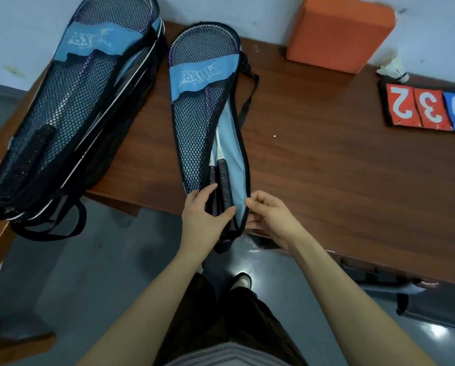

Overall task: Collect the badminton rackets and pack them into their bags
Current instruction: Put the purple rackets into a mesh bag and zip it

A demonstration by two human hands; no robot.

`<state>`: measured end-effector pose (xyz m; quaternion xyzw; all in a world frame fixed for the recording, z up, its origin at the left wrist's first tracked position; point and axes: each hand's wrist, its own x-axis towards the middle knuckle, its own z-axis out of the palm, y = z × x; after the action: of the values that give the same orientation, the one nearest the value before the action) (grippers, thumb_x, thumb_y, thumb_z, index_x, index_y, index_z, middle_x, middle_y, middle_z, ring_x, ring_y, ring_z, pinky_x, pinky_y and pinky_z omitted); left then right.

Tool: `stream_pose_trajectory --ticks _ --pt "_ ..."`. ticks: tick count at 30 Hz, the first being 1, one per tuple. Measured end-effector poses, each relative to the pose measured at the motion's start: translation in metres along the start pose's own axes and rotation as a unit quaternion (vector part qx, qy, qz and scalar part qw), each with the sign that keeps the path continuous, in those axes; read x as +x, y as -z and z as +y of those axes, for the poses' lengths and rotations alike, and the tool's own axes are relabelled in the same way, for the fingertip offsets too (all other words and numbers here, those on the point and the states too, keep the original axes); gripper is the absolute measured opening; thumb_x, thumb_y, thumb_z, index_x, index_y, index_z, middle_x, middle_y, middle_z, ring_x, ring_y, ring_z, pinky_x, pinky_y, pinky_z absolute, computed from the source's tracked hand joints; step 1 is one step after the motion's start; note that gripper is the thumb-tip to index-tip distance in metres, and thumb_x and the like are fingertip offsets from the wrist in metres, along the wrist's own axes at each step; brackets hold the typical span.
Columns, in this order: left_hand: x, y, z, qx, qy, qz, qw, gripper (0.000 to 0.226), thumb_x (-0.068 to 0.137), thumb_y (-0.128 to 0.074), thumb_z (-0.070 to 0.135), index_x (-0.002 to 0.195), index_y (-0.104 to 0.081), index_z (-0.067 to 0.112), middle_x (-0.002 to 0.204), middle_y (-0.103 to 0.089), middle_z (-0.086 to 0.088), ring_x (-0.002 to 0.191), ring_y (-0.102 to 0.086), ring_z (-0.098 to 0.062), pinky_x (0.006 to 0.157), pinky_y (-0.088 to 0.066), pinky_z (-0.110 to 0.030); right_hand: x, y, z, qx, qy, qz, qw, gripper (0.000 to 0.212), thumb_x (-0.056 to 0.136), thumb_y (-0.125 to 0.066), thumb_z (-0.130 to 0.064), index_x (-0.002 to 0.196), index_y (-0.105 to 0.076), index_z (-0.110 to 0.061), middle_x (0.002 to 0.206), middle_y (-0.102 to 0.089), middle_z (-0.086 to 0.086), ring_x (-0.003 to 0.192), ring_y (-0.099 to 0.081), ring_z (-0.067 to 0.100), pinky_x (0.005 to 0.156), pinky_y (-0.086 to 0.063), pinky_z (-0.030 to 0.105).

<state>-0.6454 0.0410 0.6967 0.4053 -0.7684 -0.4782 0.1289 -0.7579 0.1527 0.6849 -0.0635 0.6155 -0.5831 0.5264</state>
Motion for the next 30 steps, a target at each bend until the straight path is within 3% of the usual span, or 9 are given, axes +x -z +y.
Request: stream_pose_trajectory --ticks 4,7,10,13,16,20,22,27,30 --pt "-0.002 -0.014 0.011 0.030 0.012 -0.014 0.999 0.068 0.072 -0.075 0.039 0.132 -0.048 0.021 0.126 -0.043 0.006 0.119 -0.042 -0.013 0.094 -0.032 -0.019 -0.009 0.013 -0.004 -0.005 0.030 0.036 0.999 0.014 0.095 -0.050 -0.013 0.082 -0.049 -0.010 0.066 -0.053 0.009 0.052 -0.051 0.010 0.053 -0.046 0.019" --pt "-0.003 -0.018 0.019 0.045 0.027 -0.033 0.998 0.076 0.071 -0.076 0.040 0.136 -0.043 0.017 0.131 -0.041 0.001 0.120 -0.042 -0.012 0.094 -0.031 -0.017 -0.016 0.019 -0.002 0.004 0.039 0.047 0.998 0.016 0.097 -0.047 -0.012 0.081 -0.048 -0.009 0.058 -0.056 0.000 0.049 -0.053 0.008 0.051 -0.046 0.019" --pt "0.000 -0.012 0.025 0.032 0.029 -0.078 0.996 0.069 0.076 -0.075 0.028 0.137 -0.044 0.018 0.129 -0.045 0.001 0.115 -0.041 -0.006 0.095 -0.030 -0.017 -0.023 0.025 0.003 0.027 0.060 0.037 0.997 0.003 0.093 -0.053 -0.009 0.090 -0.052 -0.010 0.072 -0.057 0.006 0.062 -0.057 0.016 0.062 -0.049 0.031" --pt "0.001 -0.003 0.031 -0.046 0.020 -0.136 0.989 0.062 0.081 -0.069 0.009 0.137 -0.045 0.023 0.132 -0.050 0.008 0.119 -0.045 -0.002 0.102 -0.037 -0.021 -0.031 0.039 0.010 -0.010 0.077 0.000 0.997 0.037 0.078 -0.069 -0.005 0.112 -0.055 -0.011 0.088 -0.061 0.006 0.084 -0.061 0.023 0.082 -0.050 0.043" --pt "-0.008 -0.005 0.034 -0.124 0.039 -0.119 0.984 0.063 0.080 -0.068 0.003 0.132 -0.045 0.029 0.110 -0.058 0.012 0.094 -0.060 0.004 0.078 -0.049 -0.009 -0.038 0.048 0.012 -0.021 0.079 -0.019 0.997 0.055 0.072 -0.070 0.004 0.122 -0.054 -0.014 0.090 -0.063 0.006 0.087 -0.062 0.025 0.085 -0.051 0.043" --pt "-0.021 -0.020 0.024 -0.152 0.112 -0.062 0.980 0.025 0.075 -0.075 0.014 0.098 -0.064 0.015 0.091 -0.066 -0.010 0.086 -0.065 -0.026 0.079 -0.056 -0.043 -0.040 0.051 0.011 -0.005 0.081 0.048 0.996 0.037 0.078 -0.065 0.009 0.113 -0.056 0.003 0.090 -0.063 0.017 0.075 -0.064 0.023 0.072 -0.057 0.036" --pt "-0.031 -0.023 0.022 -0.118 0.087 -0.067 0.987 0.009 0.078 -0.072 0.017 0.084 -0.066 0.017 0.083 -0.070 0.000 0.082 -0.067 -0.018 0.073 -0.056 -0.037 -0.040 0.052 0.012 0.024 0.072 0.053 0.996 0.030 0.079 -0.064 0.008 0.108 -0.057 0.006 0.092 -0.061 0.021 0.074 -0.064 0.023 0.070 -0.057 0.033" --pt "-0.044 -0.021 0.030 -0.190 0.079 -0.102 0.973 0.019 0.082 -0.066 0.005 0.094 -0.066 0.020 0.089 -0.069 -0.001 0.080 -0.068 -0.014 0.066 -0.058 -0.030 -0.042 0.056 0.010 -0.031 0.097 0.047 0.994 0.035 0.076 -0.069 0.004 0.108 -0.055 -0.002 0.093 -0.060 0.017 0.082 -0.059 0.027 0.078 -0.050 0.039" --pt "-0.044 -0.020 0.041 -0.174 0.010 -0.099 0.980 0.024 0.083 -0.066 0.005 0.090 -0.066 0.028 0.088 -0.070 0.007 0.082 -0.066 -0.007 0.073 -0.055 -0.021 -0.050 0.055 0.004 -0.061 0.117 0.031 0.991 0.042 0.075 -0.069 0.010 0.110 -0.049 -0.004 0.091 -0.063 0.007 0.074 -0.064 0.010 0.068 -0.054 0.024"
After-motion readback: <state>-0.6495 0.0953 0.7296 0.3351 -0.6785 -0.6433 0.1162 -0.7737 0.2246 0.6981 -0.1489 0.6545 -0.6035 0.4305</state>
